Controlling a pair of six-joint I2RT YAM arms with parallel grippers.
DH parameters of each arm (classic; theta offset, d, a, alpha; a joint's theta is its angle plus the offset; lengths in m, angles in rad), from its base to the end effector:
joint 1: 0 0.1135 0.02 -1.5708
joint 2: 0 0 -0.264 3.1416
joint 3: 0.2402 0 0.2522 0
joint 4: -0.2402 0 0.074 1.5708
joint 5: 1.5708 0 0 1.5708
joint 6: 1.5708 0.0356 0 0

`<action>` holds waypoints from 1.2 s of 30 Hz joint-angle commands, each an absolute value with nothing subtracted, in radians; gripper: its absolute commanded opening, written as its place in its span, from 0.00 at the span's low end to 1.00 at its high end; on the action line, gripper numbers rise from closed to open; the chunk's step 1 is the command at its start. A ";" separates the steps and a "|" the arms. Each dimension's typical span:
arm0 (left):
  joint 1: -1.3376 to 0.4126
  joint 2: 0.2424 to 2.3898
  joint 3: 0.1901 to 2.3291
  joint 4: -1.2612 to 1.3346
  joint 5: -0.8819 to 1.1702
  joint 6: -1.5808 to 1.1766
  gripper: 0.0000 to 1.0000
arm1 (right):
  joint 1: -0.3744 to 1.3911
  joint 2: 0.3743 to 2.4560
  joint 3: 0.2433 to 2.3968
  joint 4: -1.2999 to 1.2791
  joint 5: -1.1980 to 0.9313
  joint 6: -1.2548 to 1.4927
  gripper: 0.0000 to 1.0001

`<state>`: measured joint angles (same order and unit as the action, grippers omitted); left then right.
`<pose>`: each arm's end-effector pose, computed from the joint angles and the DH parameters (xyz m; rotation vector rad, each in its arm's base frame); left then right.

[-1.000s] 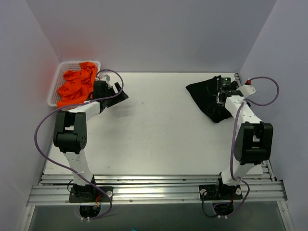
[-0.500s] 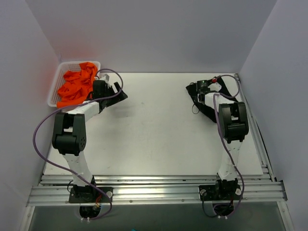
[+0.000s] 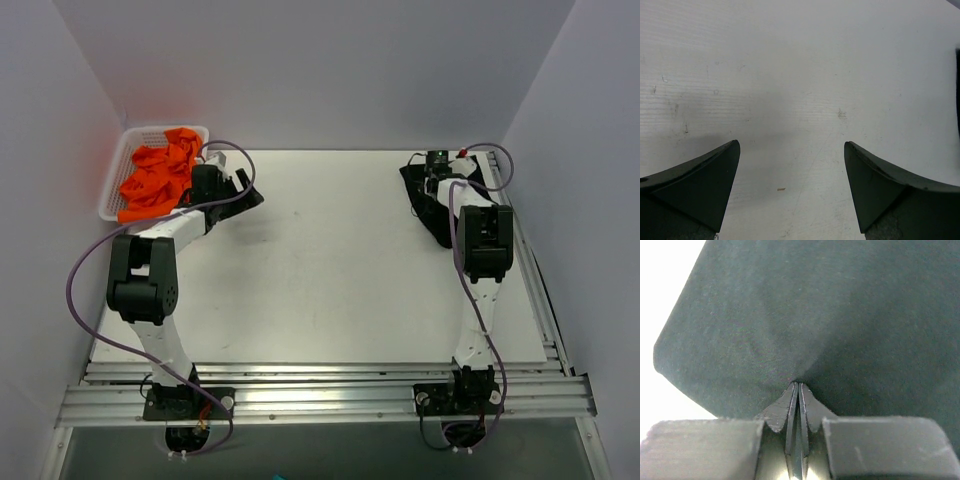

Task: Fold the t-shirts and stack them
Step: Neatly place the folded tshirt to the corner, then reset both grippers

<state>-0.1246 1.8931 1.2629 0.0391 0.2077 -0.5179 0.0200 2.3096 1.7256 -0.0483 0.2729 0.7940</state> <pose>0.4230 -0.0604 0.2074 -0.3106 2.1862 -0.5892 0.5227 0.0009 0.1597 0.9613 1.9575 0.1623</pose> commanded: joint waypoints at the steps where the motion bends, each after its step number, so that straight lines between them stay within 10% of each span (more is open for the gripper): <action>1: -0.121 1.871 1.281 0.049 0.199 -0.499 0.94 | -0.027 2.385 1.794 -0.153 0.304 0.775 0.00; 15: -0.124 1.890 1.301 0.043 0.192 -0.491 0.94 | -0.091 2.468 1.965 -0.154 0.276 0.730 0.00; 17: -0.124 1.894 1.301 0.044 0.192 -0.491 0.94 | -0.086 2.435 1.953 -0.132 0.297 0.704 0.22; 18: -0.124 1.899 1.301 0.046 0.195 -0.491 0.94 | -0.081 2.418 1.936 -0.111 0.322 0.697 0.63; 19: -0.124 1.901 1.301 0.048 0.196 -0.492 0.94 | -0.072 2.404 1.931 -0.109 0.353 0.690 0.80; 21: -0.126 1.901 1.301 0.049 0.199 -0.494 0.94 | -0.066 2.356 1.916 -0.085 0.400 0.663 1.00; 34: -0.135 1.862 1.279 0.048 0.192 -0.494 0.94 | 0.071 2.033 1.775 -0.133 0.572 0.622 0.98; 36: -0.137 1.850 1.269 0.048 0.195 -0.494 0.94 | 0.066 1.964 1.663 -0.150 0.589 0.647 0.43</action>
